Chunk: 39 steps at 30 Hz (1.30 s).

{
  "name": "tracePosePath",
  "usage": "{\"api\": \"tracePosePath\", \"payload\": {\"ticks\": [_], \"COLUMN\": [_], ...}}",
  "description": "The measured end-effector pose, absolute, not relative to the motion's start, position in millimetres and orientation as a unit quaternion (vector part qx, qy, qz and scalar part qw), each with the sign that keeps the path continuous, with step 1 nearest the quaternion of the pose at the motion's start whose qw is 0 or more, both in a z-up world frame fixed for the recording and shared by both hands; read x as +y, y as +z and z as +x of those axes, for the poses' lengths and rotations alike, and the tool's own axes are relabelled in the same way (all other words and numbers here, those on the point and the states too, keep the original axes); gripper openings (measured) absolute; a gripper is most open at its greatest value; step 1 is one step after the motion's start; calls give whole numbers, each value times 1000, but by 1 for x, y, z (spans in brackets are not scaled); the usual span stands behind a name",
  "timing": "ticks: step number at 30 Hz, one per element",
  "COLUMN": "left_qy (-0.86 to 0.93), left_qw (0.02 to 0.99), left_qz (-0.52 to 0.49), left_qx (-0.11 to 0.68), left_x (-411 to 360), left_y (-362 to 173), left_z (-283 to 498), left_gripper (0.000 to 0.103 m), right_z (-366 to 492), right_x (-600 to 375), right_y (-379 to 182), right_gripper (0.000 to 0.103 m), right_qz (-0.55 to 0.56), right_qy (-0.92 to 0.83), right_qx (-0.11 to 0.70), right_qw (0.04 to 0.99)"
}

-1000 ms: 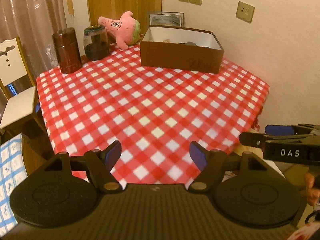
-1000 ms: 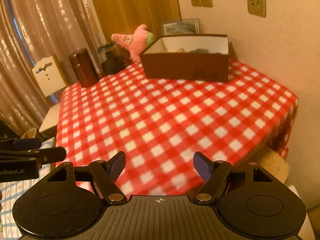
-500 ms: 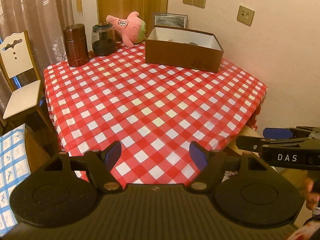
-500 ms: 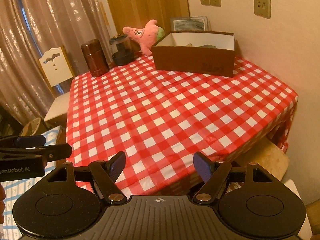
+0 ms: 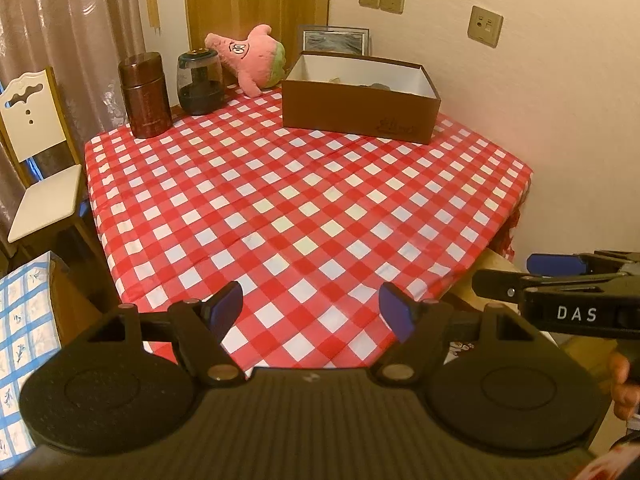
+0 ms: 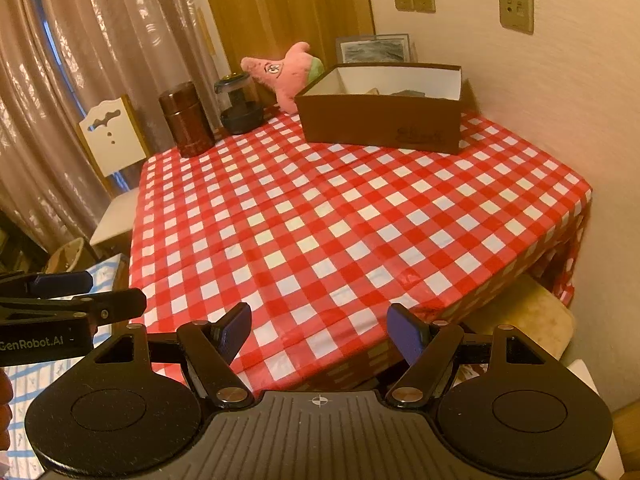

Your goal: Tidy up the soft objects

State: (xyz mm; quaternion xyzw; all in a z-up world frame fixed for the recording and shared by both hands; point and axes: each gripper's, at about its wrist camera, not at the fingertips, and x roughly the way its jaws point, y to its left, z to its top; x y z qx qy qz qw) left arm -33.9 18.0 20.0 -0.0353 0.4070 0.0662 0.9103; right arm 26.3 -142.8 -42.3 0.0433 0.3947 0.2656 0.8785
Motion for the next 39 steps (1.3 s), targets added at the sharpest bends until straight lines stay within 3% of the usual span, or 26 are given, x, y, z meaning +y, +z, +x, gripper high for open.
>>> {"api": "tracePosePath", "payload": {"ticks": [39], "left_qy": [66], "left_qw": [911], "left_qz": [-34], "left_qx": [406], "left_x": [10], "left_y": [21], "left_z": [-23], "left_gripper": [73], "right_z": [31], "right_x": [-149], "right_y": [-41], "right_gripper": [74], "right_qz": [45], "right_qy": [265], "right_qx": [392], "right_qw": [880]}}
